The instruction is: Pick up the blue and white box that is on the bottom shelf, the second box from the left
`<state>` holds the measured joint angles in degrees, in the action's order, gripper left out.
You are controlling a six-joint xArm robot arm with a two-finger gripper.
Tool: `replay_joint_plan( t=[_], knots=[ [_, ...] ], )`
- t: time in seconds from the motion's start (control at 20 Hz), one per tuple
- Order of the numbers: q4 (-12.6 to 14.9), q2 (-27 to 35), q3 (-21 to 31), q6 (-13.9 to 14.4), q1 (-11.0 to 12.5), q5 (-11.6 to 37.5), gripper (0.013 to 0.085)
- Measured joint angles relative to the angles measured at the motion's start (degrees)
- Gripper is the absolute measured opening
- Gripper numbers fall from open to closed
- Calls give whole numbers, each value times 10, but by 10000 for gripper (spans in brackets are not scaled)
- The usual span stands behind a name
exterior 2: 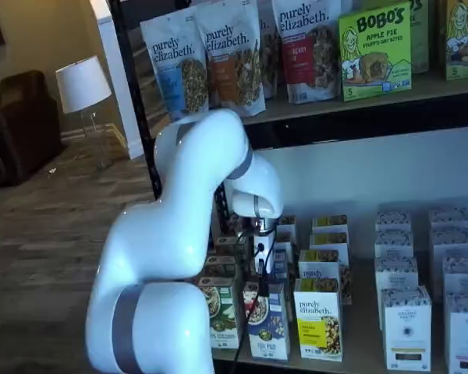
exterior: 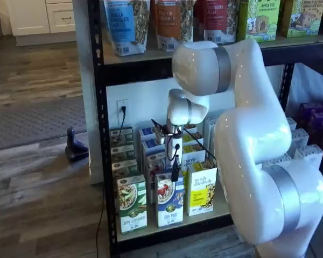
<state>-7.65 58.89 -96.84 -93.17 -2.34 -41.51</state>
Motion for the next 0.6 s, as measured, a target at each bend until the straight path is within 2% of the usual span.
replay_joint_plan(
  t=[0.25,0.6],
  knots=[
    [16,14,-10,14,-3,0,850],
    [20,21,-10,18,-3,5,850]
  ],
)
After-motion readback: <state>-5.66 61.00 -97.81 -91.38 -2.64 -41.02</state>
